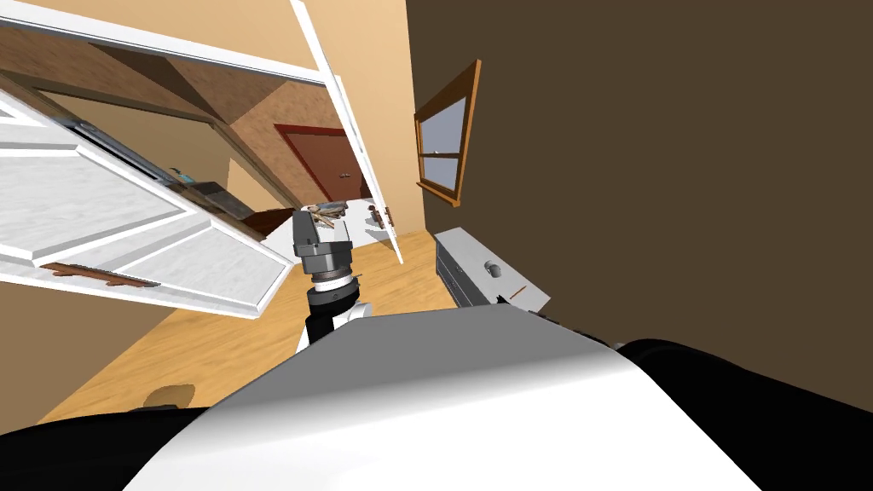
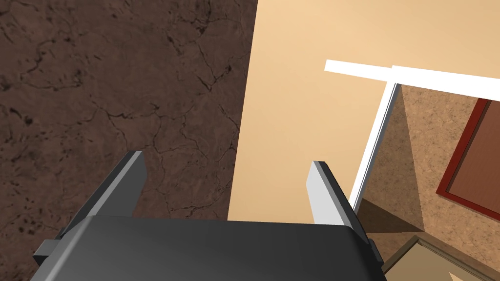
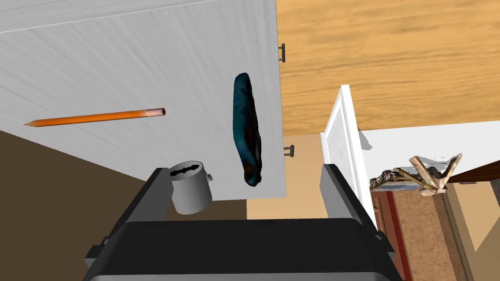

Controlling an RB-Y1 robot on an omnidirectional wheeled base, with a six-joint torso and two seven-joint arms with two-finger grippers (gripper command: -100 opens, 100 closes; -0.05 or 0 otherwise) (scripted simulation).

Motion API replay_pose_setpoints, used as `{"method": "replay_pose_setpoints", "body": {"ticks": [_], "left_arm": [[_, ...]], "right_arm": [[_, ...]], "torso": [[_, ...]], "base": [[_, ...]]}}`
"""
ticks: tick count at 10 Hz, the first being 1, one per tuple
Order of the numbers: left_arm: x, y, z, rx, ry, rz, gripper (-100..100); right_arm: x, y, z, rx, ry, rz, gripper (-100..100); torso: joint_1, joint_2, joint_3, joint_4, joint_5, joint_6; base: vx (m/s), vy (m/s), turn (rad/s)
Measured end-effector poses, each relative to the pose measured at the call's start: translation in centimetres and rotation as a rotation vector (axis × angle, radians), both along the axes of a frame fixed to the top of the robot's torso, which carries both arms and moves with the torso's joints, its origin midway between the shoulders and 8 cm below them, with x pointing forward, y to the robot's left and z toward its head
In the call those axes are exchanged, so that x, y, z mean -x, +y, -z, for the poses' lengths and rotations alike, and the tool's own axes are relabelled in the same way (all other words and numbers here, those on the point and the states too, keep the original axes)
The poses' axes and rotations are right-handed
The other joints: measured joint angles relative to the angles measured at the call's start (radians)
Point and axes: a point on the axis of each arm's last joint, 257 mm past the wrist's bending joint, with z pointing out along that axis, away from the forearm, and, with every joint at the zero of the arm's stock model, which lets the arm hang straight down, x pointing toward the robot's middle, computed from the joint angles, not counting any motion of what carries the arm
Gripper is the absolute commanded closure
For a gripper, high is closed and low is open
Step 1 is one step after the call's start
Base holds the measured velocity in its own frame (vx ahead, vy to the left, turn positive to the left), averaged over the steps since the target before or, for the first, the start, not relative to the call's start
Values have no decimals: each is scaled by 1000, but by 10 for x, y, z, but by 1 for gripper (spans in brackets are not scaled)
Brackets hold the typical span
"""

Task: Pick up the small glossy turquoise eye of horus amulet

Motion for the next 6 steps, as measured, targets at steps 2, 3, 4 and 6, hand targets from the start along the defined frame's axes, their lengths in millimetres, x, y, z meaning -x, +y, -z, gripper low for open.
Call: {"method": "replay_pose_setpoints", "body": {"ticks": [2, 3, 4, 6], "left_arm": [[0, 0, 0, 0, 0, 0, 0], [0, 0, 0, 0, 0, 0, 0], [0, 0, 0, 0, 0, 0, 0], [0, 0, 0, 0, 0, 0, 0]], "right_arm": [[24, -6, 8, 39, 67, -43, -100], [35, -12, 14, 60, 95, -59, -100], [47, -17, 15, 75, 122, -75, -100], [58, -25, 18, 96, 154, -99, 0]], "torso": [[1, 4, 2, 1, 0, 0], [1, 4, 2, 1, 0, 0], [0, 5, 3, 1, 0, 0], [0, 10, 6, 2, 0, 0]], "base": [[208, 82, -27], [190, 58, -20], [202, 93, -22], [56, 31, -3]]}}
